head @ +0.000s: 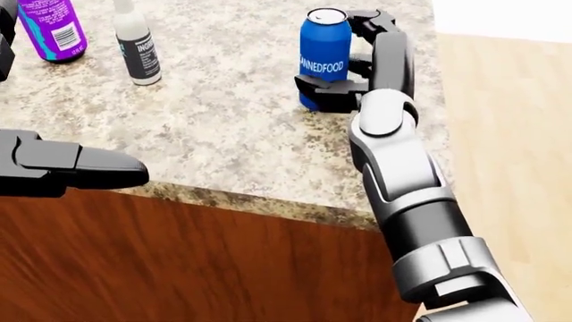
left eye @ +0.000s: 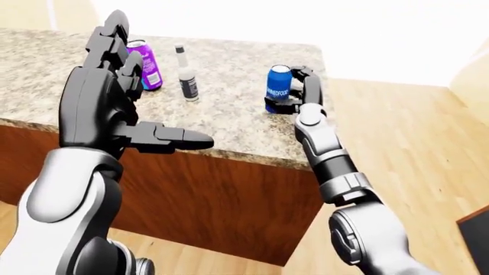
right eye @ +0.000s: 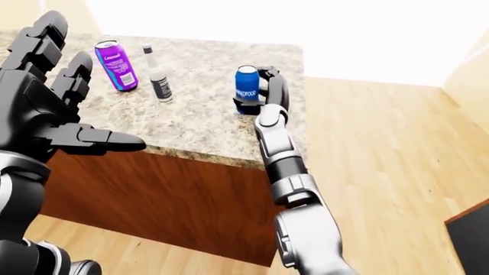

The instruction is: Move the drinks to the dining counter.

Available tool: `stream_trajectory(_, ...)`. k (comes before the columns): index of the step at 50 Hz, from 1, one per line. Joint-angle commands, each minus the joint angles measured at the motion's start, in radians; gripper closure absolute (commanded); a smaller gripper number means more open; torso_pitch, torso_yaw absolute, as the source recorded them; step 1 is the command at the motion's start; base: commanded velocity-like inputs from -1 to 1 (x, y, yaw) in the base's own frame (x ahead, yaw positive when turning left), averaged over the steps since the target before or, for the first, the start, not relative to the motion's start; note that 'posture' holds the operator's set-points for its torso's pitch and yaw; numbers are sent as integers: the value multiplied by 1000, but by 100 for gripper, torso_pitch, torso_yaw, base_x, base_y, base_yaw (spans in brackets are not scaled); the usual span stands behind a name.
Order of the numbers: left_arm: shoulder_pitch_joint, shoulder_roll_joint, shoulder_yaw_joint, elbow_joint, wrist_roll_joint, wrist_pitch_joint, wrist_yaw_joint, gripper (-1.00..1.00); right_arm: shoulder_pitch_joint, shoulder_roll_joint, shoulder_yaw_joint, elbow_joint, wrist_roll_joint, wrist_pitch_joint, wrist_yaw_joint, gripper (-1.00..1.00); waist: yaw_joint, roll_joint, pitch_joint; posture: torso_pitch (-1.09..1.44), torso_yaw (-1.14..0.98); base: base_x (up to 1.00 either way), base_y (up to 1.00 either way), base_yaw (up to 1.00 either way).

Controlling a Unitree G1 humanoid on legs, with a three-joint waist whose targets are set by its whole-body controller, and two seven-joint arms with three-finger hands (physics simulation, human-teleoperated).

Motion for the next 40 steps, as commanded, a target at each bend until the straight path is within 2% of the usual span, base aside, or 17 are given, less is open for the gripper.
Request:
stream_trajectory(1, -20, 6, 1, -11, 3, -33, 7, -100, -35, -12, -4, -38, -7, -20, -6, -68, -1, 3, -25, 0, 0, 0, 0, 0)
stream_trajectory(3, -19, 5, -1, -11, 2, -34, 10, -100, -35, -15, -5, -32, -5, -26, -4, -86, -1, 3, -26, 0, 0, 0, 0, 0)
stream_trajectory(6, -18, 5, 0, -12, 0, -34, 10, -100, -33, -15, -5, -36, -4, -25, -3, -100, -1, 3, -27, 0, 0, 0, 0, 0)
stream_trajectory(11, -14, 5, -1, -11, -1, -38, 13, -100, -28, -19, -5, -66, 0, -8, 6, -100, -2, 3, -28, 0, 0, 0, 0, 0)
stream_trajectory(16, 5, 3, 0, -6, -2, -59, 14, -100, 27, -27, 0, -208, 1, 67, 49, -100, 0, 1, -27, 0, 0, 0, 0, 0)
stream_trajectory(20, 3, -1, -7, -11, -1, -53, 20, -100, 115, -46, 0, -420, -6, 172, 113, -100, 3, -2, -26, 0, 0, 0, 0, 0)
stream_trajectory(23, -6, 2, 1, -8, -2, -47, 21, -100, 217, -62, -7, -702, 4, 332, 200, -100, 7, -8, -26, 0, 0, 0, 0, 0)
stream_trajectory(28, -30, 9, 18, -27, -13, -6, 27, -100, 333, -92, -37, -1044, 26, 528, 301, -100, 11, -15, -22, 0, 0, 0, 0, 0)
stream_trajectory(32, -46, 18, 32, -52, -24, 27, 28, -100, 420, -132, -82, -1354, 53, 700, 373, -100, 13, -19, -18, 0, 0, 0, 0, 0)
stream_trajectory(37, -37, 45, 34, -85, -21, 34, 35, -100, 477, -188, -185, -1631, 117, 869, 429, -100, 14, -21, -12, 0, 0, 0, 0, 0)
stream_trajectory(38, -35, 51, 45, -87, -37, 31, 38, -100, 497, -179, -231, -1694, 147, 873, 439, -100, 14, -22, -12, 0, 0, 0, 0, 0)
stream_trajectory(39, -27, 61, 53, -87, -57, 24, 50, -100, 547, -200, -249, -1738, 148, 846, 445, -100, 14, -22, -11, 0, 0, 0, 0, 0)
stream_trajectory(40, -13, 81, 55, -87, -75, 7, 71, -100, 572, -181, -314, -1776, 188, 828, 455, -100, 14, -23, -9, 0, 0, 0, 0, 0)
